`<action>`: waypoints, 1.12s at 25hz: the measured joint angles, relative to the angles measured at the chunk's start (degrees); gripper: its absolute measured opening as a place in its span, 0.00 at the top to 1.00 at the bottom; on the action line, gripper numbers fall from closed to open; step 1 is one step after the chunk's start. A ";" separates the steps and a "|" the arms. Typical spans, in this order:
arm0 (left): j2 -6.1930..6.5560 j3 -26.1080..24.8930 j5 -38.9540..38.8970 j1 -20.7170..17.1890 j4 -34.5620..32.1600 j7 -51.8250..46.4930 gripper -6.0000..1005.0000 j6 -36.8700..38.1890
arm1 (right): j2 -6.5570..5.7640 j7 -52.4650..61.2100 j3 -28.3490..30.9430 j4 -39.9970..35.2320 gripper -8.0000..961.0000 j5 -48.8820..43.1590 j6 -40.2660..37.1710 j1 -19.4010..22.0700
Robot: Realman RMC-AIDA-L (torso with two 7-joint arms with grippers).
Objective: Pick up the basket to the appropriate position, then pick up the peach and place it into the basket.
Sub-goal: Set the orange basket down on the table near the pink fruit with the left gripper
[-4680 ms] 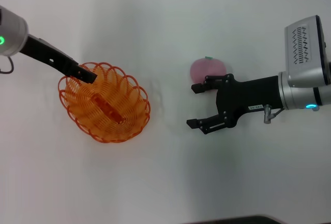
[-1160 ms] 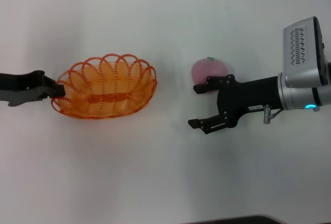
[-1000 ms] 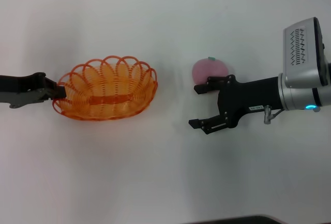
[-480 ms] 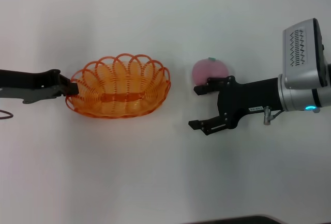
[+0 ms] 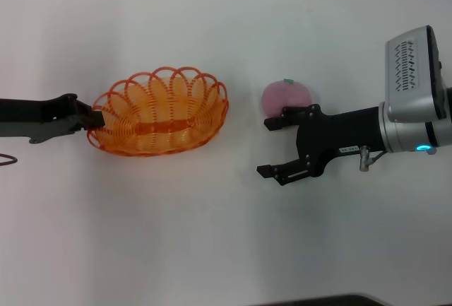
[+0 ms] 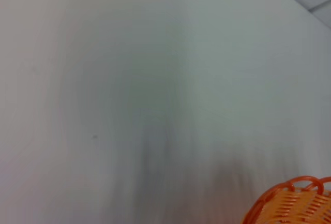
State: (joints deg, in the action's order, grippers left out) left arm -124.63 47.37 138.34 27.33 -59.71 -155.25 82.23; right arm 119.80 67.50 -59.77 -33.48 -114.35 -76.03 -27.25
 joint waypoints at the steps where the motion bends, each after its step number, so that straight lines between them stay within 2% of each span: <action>1: 0.01 0.00 -0.16 -0.05 -0.01 -0.12 0.93 -0.07 | 0.00 0.00 0.00 0.00 0.02 0.00 0.00 0.00; 3: 0.08 0.00 -0.18 -0.10 -0.06 -0.41 0.93 -0.12 | 0.00 0.00 0.00 0.00 0.02 0.00 0.00 0.00; 9: 0.61 -0.57 -1.11 0.26 1.53 -2.12 0.84 0.65 | 0.00 0.00 -0.08 0.00 0.02 0.00 0.00 0.00; 14: 0.69 -0.66 -3.65 -0.53 1.64 -1.48 0.65 1.43 | 0.00 0.00 -0.09 0.00 0.02 0.00 0.00 0.00; 18: 0.82 -1.24 -3.85 -0.91 1.41 -0.57 0.56 1.53 | 0.00 0.00 -0.09 0.00 0.02 0.00 0.00 0.00; 25: 1.37 -5.15 -4.37 -1.70 2.09 8.08 0.41 2.50 | 0.00 0.15 -0.09 0.00 0.02 0.00 0.00 0.01; 26: 1.37 -5.15 -4.37 -1.70 2.09 8.08 0.36 2.50 | 0.00 0.15 -0.08 0.00 0.02 0.00 0.00 0.01; 28: 1.71 -8.73 -6.23 -1.93 3.95 17.59 0.27 4.72 | 0.00 0.16 -0.08 0.00 0.02 0.00 0.01 0.01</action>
State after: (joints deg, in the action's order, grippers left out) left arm -122.92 38.64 132.11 25.40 -55.76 -137.66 86.96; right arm 119.80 67.66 -59.85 -33.49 -114.34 -76.02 -27.24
